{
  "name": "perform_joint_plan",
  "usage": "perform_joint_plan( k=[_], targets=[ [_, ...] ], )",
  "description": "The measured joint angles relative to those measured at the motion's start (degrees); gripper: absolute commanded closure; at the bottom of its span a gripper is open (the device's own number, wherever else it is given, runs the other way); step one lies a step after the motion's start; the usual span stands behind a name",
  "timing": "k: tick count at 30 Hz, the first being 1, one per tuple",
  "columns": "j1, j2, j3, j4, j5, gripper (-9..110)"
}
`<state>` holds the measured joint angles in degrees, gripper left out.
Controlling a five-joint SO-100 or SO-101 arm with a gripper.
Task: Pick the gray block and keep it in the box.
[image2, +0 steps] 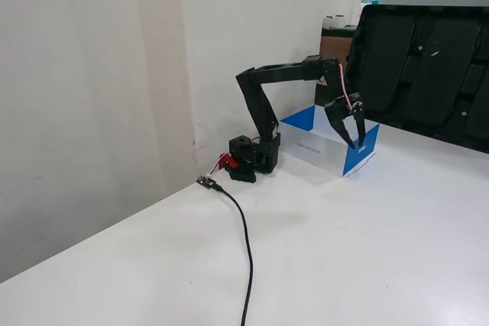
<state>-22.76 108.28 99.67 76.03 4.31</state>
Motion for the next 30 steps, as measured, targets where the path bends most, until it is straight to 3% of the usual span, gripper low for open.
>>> perform_joint_plan(
  k=[6,13,20,30],
  targets=[
    [13.0,10.0,19.2,-15.1,-0.2,101],
    [19.0,25.8,42.6,-28.6,1.8,101],
    [19.3,46.7,59.7,-30.8,2.4,101],
    [18.3,65.1,72.2,-27.1,2.4,101]
  ],
)
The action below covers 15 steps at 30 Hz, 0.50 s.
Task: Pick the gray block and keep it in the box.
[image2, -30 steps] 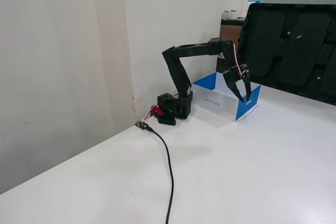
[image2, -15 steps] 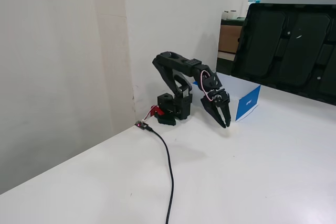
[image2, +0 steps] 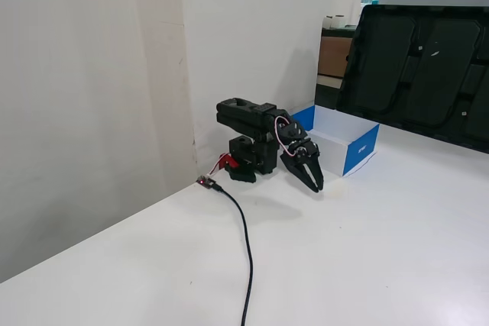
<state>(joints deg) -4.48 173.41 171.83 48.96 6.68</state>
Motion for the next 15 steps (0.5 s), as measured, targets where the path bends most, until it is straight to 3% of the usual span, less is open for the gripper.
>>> perform_joint_plan(
  k=[5,15],
  targets=[
    [0.0,15.6,1.8,9.4,0.0,101],
    [-0.1,16.3,2.3,13.4,0.0,101]
  ],
)
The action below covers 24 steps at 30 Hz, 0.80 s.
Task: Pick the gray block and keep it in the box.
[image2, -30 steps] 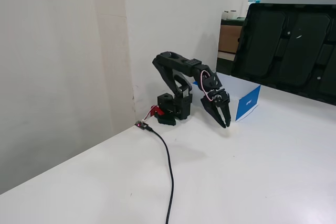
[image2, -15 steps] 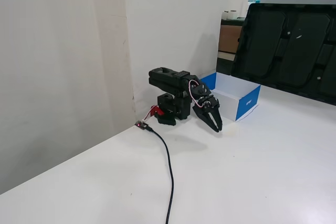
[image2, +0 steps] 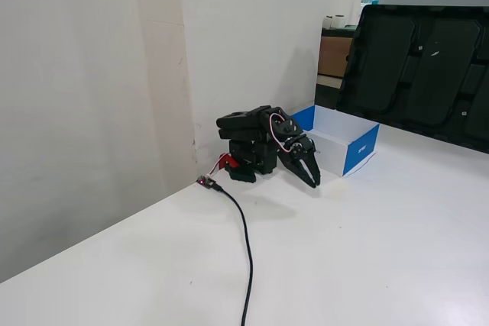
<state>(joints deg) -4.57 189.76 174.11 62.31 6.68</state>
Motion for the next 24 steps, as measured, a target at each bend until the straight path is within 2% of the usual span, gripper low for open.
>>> perform_joint_plan(
  k=[24],
  targets=[
    [0.0,0.0,0.0,0.0,0.0,101]
  ],
)
